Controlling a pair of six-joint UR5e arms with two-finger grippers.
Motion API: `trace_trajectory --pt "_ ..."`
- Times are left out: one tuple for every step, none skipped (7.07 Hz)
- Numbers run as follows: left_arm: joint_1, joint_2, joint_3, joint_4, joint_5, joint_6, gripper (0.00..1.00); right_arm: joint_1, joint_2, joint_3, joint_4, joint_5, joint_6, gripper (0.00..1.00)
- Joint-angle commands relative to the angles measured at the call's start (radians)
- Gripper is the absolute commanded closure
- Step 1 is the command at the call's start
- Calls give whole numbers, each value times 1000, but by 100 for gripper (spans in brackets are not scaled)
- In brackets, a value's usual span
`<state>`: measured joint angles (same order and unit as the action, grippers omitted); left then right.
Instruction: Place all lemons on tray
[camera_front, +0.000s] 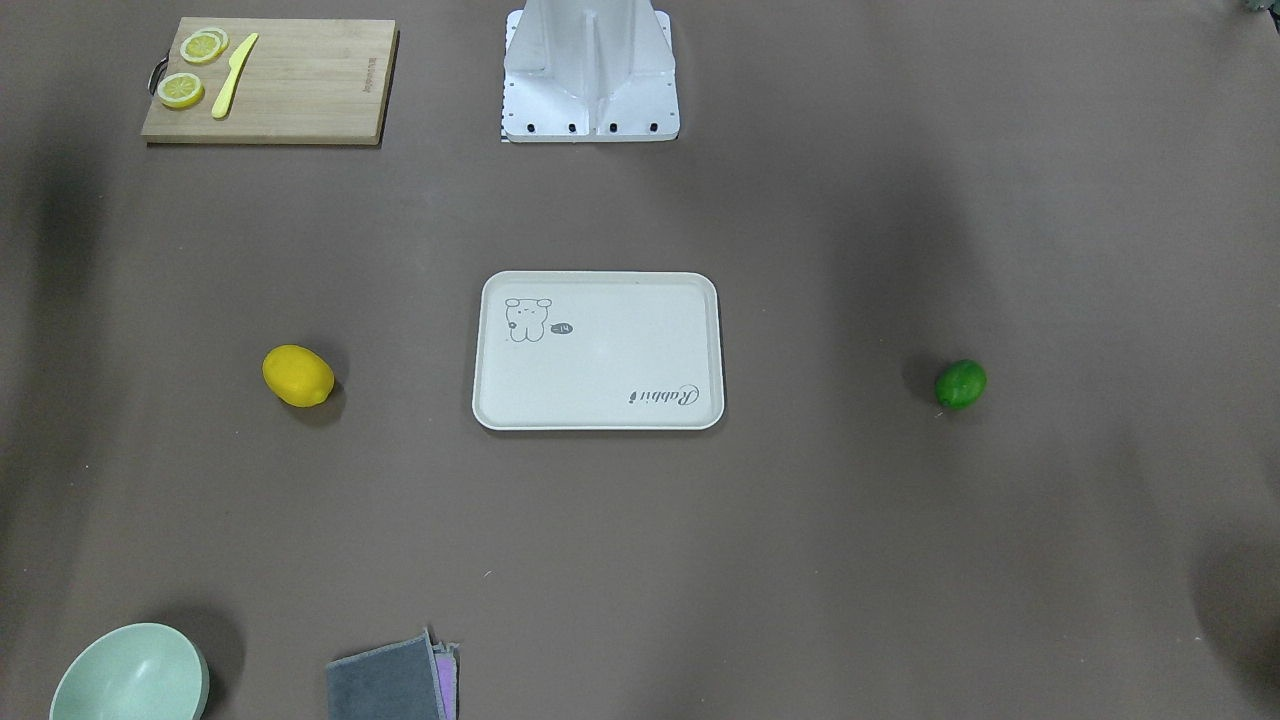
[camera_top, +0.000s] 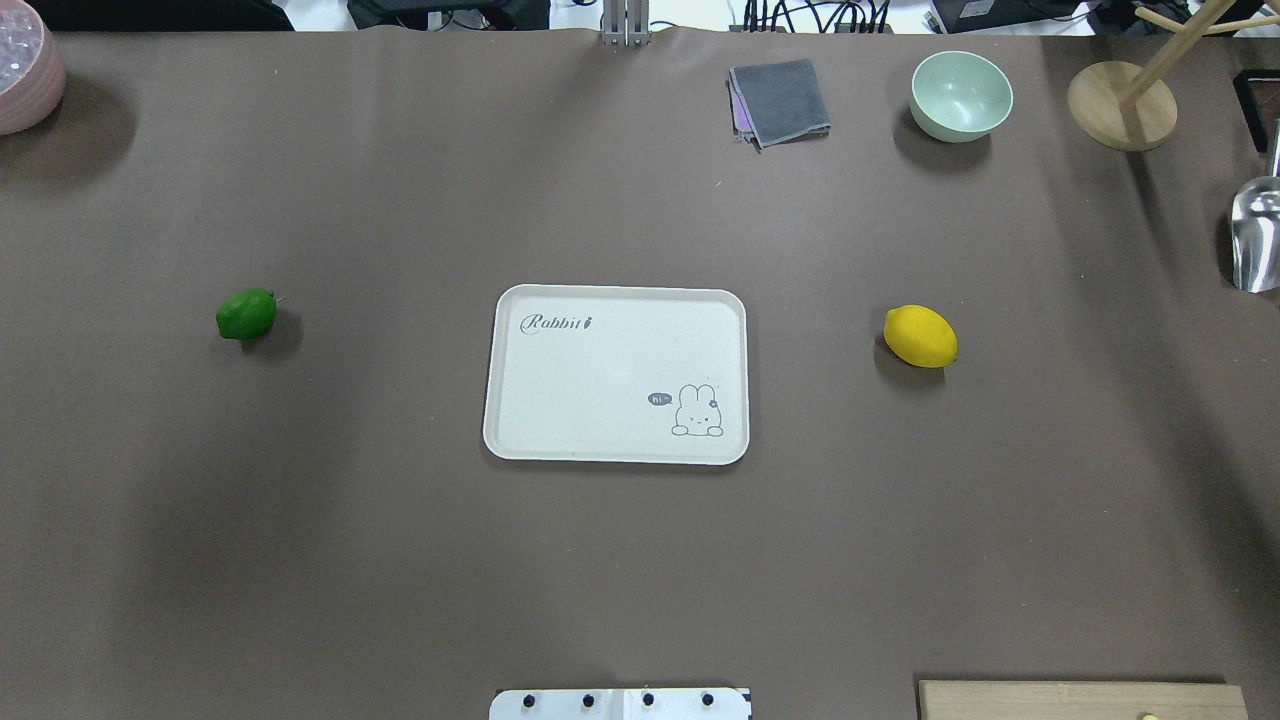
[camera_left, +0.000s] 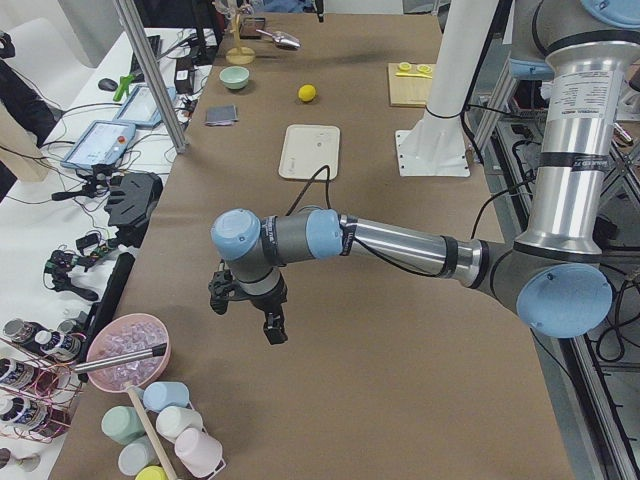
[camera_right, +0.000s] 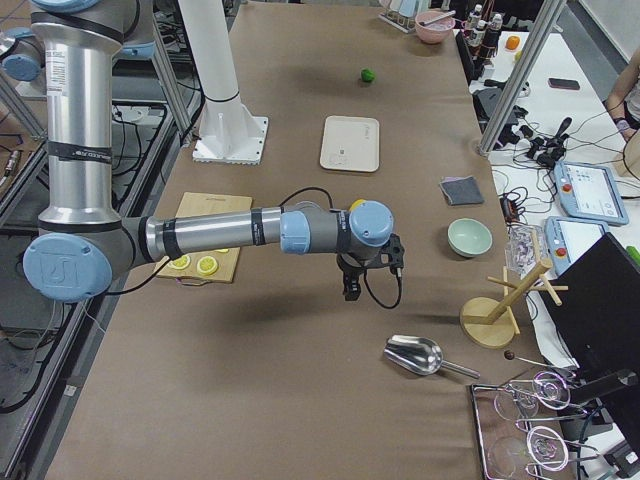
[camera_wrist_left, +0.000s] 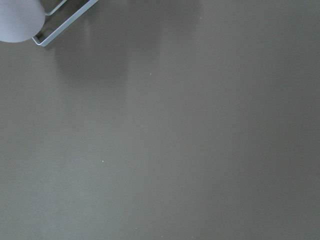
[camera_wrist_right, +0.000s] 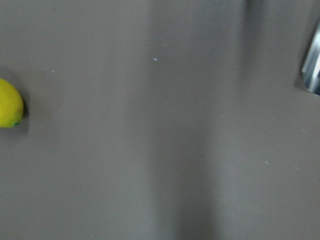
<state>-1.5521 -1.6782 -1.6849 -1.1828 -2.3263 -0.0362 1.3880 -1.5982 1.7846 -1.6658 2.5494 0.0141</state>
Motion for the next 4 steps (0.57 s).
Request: trace_trajectory --pt "100 -101 16 0 -53 -173 3 -128 75 47 6 5 94 1" --pt "131 -148 16 0 -83 -245 3 -186 137 44 5 -20 101 1" --pt "174 -184 14 -7 -103 -330 3 -245 205 47 5 -70 142 1" --pt "229 -211 17 -39 -105 -420 3 -295 248 47 5 -87 171 1"
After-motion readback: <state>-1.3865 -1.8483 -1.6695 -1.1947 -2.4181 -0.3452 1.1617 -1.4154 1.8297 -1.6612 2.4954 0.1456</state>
